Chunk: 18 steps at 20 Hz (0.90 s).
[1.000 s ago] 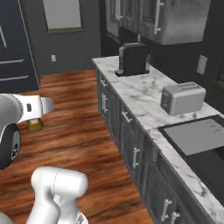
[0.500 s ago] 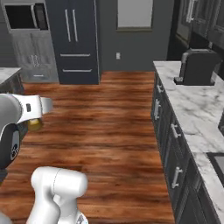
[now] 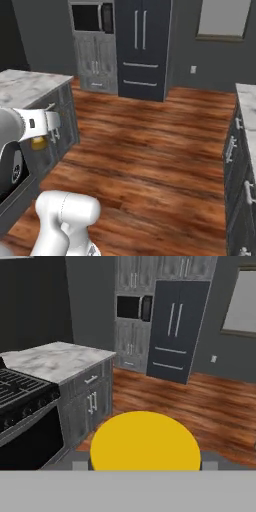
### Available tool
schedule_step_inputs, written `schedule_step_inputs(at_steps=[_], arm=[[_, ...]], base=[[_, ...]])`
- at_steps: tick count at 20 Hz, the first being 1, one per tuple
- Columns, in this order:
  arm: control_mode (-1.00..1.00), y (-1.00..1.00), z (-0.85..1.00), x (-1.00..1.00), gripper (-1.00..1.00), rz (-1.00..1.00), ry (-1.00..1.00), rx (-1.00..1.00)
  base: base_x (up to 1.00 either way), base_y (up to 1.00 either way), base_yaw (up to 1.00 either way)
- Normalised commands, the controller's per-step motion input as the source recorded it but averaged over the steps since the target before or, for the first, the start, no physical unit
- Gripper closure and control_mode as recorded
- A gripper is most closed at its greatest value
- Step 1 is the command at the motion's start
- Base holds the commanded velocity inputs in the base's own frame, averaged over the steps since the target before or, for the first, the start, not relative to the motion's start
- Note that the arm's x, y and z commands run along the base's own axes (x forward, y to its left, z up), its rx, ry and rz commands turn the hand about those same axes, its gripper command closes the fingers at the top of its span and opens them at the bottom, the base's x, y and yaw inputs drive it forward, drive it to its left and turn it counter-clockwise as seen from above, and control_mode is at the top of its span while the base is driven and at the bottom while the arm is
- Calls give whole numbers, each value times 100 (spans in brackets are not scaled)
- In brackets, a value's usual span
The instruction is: Collect the turmeric, ketchup, and shaker from the cabinet and place them next to the stove.
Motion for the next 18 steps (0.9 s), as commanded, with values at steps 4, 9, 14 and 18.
schedule_step_inputs(at_steps=[4,9,14,18], arm=[[100,0,0,0,100,0,0,0],[100,0,0,0,100,0,0,0],[100,0,0,0,100,0,0,0],[100,0,0,0,100,0,0,0]], base=[[70,0,42],[57,4,52],[66,3,53],[85,0,51]])
